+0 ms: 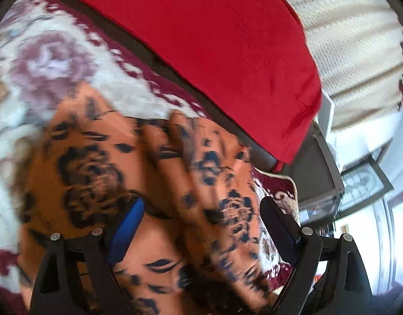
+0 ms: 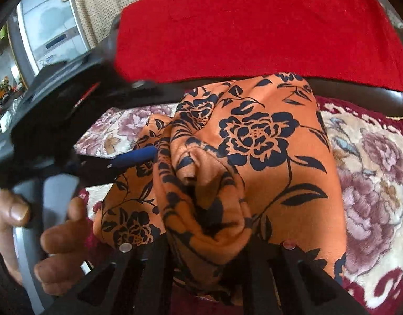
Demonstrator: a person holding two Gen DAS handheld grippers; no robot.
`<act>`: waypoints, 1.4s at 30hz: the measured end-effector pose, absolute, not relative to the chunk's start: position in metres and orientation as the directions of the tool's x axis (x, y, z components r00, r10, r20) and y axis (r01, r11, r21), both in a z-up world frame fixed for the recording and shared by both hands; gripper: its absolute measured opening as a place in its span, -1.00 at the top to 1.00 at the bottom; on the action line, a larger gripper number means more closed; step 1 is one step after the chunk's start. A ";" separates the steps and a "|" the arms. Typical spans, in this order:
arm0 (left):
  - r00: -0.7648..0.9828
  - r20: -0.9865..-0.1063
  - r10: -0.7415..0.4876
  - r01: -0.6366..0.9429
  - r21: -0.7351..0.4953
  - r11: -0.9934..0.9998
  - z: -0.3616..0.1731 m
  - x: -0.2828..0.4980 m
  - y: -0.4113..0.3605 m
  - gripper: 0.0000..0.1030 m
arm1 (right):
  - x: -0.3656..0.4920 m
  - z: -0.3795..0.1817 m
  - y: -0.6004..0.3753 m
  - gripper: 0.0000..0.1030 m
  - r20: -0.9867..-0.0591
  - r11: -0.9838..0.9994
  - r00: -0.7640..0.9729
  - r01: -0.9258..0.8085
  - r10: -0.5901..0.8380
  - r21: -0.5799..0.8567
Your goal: Fold small clothes
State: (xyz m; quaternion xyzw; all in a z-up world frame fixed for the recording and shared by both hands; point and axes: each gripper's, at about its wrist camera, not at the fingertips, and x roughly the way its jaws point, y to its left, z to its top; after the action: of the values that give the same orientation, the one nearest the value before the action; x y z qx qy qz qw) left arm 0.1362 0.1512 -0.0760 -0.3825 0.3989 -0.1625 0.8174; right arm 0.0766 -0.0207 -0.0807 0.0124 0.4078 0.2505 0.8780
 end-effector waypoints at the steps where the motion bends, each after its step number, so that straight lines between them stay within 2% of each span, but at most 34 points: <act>1: 0.624 -0.540 -0.564 -0.033 -0.740 0.671 -0.074 0.141 0.147 -0.75 | 0.073 -0.081 -0.018 0.82 -0.706 0.874 0.548 -0.433 0.449 0.220; 2: 0.613 -0.561 -0.556 -0.032 -0.721 0.692 -0.074 0.146 0.143 -0.74 | 0.070 -0.082 -0.017 0.82 -0.704 0.874 0.553 -0.438 0.445 0.209; 3: 0.590 -0.587 -0.554 -0.027 -0.700 0.713 -0.076 0.154 0.137 -0.44 | 0.066 -0.083 -0.017 0.82 -0.704 0.876 0.560 -0.443 0.437 0.191; 4: 0.572 -0.605 -0.554 -0.027 -0.689 0.724 -0.079 0.159 0.137 -0.10 | 0.063 -0.084 -0.015 0.82 -0.703 0.877 0.569 -0.450 0.427 0.169; 5: 0.547 -0.634 -0.547 -0.038 -0.671 0.740 -0.082 0.163 0.136 0.60 | 0.061 -0.084 -0.010 0.82 -0.701 0.877 0.577 -0.456 0.419 0.148; 6: 0.530 -0.647 -0.548 -0.034 -0.662 0.749 -0.080 0.168 0.137 0.60 | 0.061 -0.081 -0.006 0.82 -0.698 0.878 0.588 -0.462 0.410 0.127; 11: 0.584 -0.571 -0.577 0.158 -0.617 0.771 -0.025 0.158 0.151 0.66 | 0.047 -0.048 0.017 0.82 -0.643 0.869 0.649 -0.492 0.407 0.054; 14: 0.607 -0.574 -0.550 0.215 -0.548 0.809 -0.011 0.155 0.175 0.66 | 0.042 -0.029 0.040 0.82 -0.611 0.848 0.657 -0.527 0.442 0.046; 18: 0.569 -0.649 -0.506 0.158 -0.517 0.841 -0.049 0.169 0.214 0.66 | 0.049 -0.042 0.078 0.79 -0.643 0.824 0.608 -0.563 0.465 0.063; 21: 0.511 -0.712 -0.481 0.101 -0.507 0.856 -0.090 0.177 0.234 0.67 | 0.056 -0.078 0.108 0.78 -0.716 0.815 0.545 -0.576 0.438 0.060; 26: 0.513 -0.686 -0.516 0.122 -0.536 0.835 -0.099 0.177 0.243 0.67 | 0.052 -0.084 0.124 0.75 -0.733 0.813 0.531 -0.579 0.426 0.053; 30: 0.483 -0.707 -0.516 0.121 -0.530 0.839 -0.114 0.182 0.252 0.67 | 0.049 -0.085 0.127 0.68 -0.737 0.812 0.516 -0.580 0.436 0.075; 34: 0.479 -0.670 -0.567 0.096 -0.602 0.793 -0.129 0.180 0.266 0.65 | 0.049 -0.095 0.121 0.46 -0.740 0.781 0.449 -0.603 0.502 0.164; 40: 0.491 -0.673 -0.554 0.089 -0.593 0.800 -0.125 0.173 0.268 0.56 | 0.050 -0.067 0.062 0.46 -0.620 0.707 0.388 -0.566 0.682 0.424; 42: 0.493 -0.680 -0.543 0.073 -0.589 0.805 -0.125 0.170 0.271 0.50 | 0.049 -0.056 0.041 0.46 -0.578 0.705 0.421 -0.542 0.699 0.457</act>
State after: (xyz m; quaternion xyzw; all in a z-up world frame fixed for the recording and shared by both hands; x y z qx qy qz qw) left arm 0.1697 0.2712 -0.1252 -0.2510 0.4678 -0.1862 0.8267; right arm 0.0493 0.0414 -0.0556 0.1005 0.3898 0.3707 0.8370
